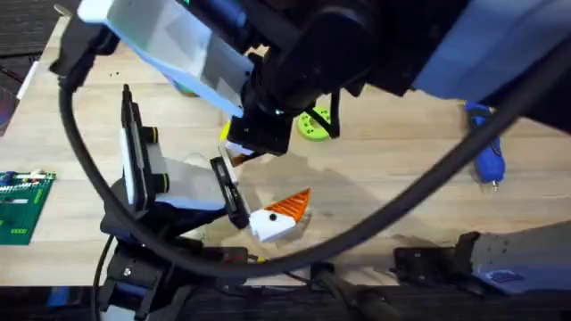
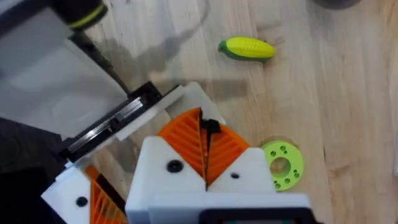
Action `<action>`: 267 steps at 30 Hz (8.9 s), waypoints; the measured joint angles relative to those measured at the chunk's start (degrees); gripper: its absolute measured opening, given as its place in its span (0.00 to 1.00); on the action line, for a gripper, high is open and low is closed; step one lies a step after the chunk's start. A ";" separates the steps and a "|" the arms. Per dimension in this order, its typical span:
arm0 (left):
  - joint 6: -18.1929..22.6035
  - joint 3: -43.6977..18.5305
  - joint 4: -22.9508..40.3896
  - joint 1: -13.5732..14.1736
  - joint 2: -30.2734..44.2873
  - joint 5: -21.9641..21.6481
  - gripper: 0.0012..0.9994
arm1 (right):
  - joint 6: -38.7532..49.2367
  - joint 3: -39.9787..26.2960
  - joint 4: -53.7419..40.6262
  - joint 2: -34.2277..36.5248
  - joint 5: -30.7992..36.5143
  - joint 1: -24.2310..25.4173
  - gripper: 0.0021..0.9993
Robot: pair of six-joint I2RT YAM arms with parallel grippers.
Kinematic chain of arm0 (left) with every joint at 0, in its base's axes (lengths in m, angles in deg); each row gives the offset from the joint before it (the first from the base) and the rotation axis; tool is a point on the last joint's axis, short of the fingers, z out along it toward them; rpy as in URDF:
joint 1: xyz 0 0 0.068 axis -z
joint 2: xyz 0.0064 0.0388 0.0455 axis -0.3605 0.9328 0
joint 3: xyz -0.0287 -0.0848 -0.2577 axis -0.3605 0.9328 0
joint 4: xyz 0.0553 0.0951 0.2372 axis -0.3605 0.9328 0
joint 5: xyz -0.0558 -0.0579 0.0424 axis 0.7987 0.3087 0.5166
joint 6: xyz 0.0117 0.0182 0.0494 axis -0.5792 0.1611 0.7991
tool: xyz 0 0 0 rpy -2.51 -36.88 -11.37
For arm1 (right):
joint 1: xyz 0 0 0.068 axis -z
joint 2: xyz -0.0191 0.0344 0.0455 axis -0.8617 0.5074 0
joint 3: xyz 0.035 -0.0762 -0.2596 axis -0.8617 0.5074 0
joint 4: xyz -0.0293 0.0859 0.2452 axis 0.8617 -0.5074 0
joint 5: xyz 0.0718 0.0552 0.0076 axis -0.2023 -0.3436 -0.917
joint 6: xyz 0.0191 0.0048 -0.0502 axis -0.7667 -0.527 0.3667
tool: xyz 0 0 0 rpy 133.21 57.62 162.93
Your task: Pick up the gripper from the table and insert it into the empty holder that is missing its gripper. Then pick up a screw, insert it into the mounting hole, and use the screwdriver to tighten it. Finally, clean up the table by picking up the vegetable and placing it into the bucket.
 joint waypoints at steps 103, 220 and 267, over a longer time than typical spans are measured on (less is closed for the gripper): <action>-0.57 0.00 0.12 0.00 0.00 0.81 0.99 | 0.00 -0.75 -1.36 0.60 0.81 -0.57 0.01; 0.28 0.00 0.09 0.00 -0.01 0.86 0.99 | -13.74 -0.48 3.75 -1.63 0.20 17.11 0.99; 0.90 0.00 -0.15 0.00 0.00 -0.94 0.00 | -18.36 -0.48 -1.29 -20.91 3.23 57.13 0.99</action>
